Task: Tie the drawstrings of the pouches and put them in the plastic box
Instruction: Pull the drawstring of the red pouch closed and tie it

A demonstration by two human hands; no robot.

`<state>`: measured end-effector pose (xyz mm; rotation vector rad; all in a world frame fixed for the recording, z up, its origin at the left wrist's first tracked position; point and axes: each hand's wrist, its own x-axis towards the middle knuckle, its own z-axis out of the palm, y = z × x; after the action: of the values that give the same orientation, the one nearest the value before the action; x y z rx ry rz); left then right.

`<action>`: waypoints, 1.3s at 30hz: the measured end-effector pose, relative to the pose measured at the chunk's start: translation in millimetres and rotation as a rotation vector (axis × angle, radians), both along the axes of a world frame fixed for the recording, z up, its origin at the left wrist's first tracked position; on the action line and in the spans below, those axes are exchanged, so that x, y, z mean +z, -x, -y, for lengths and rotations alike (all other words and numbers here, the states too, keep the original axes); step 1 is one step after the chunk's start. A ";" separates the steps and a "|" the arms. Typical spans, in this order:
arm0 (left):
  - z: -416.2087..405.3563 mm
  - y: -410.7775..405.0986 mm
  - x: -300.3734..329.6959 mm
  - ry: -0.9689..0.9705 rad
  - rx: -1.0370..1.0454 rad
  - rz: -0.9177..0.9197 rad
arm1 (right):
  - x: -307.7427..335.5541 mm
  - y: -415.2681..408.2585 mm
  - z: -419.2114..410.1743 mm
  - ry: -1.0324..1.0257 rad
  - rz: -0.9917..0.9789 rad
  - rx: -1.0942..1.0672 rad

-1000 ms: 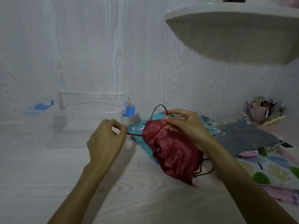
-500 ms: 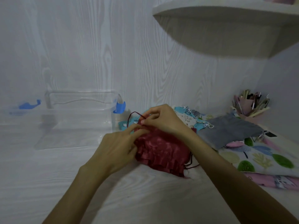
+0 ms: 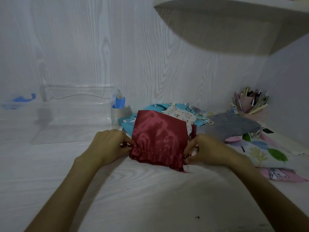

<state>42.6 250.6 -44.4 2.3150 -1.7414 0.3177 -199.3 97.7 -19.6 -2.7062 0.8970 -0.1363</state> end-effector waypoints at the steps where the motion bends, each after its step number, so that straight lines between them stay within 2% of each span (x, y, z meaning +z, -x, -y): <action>1: 0.3 0.8 -0.6 0.001 -0.006 -0.004 | -4.0 -2.1 -3.2 0.051 -0.012 0.011; 7: -5.0 0.4 1.3 0.034 -0.015 -0.024 | -5.0 -5.3 -13.4 0.189 -0.137 0.069; 11: -1.1 5.5 -4.7 0.010 -0.038 -0.001 | -11.6 -12.1 -10.1 0.234 -0.127 0.106; 15: -4.0 -0.4 -3.1 0.036 0.060 0.011 | -7.8 -19.5 5.7 0.005 0.103 0.097; 18: -6.3 -11.9 -2.4 0.108 0.189 -0.077 | -3.3 -30.3 17.2 -0.118 0.341 0.053; 20: -5.6 -13.2 -3.1 0.127 0.240 -0.104 | -1.7 -38.8 21.8 -0.150 0.352 0.077; 22: -4.9 -9.6 -3.3 0.125 0.278 -0.095 | -3.2 -45.4 27.5 -0.079 0.293 0.098; 24: -5.5 -10.3 -2.7 0.107 0.275 -0.128 | -5.4 -47.7 32.4 -0.030 0.317 0.091; 26: -6.5 -15.1 -2.6 0.077 0.215 -0.274 | -11.6 -45.7 40.1 -0.024 0.408 0.062; 28: -7.4 -18.5 -1.7 0.087 0.091 -0.553 | -20.4 -40.6 49.2 -0.017 0.512 0.000; 31: -5.2 -12.1 4.5 0.225 -0.012 -0.893 | -25.3 -38.7 52.1 -0.078 0.649 -0.059; 35: 2.0 -9.4 4.6 0.473 0.119 -1.035 | -12.6 -35.2 43.8 -0.201 0.783 -0.042; 39: -1.6 -17.2 3.2 0.593 0.213 -1.052 | -12.8 -19.6 49.8 -0.356 0.685 -0.034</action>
<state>59.9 252.2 -41.2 1.6885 -0.7444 -0.2886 -179.7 47.8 -32.5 -2.0843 0.6689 -0.7737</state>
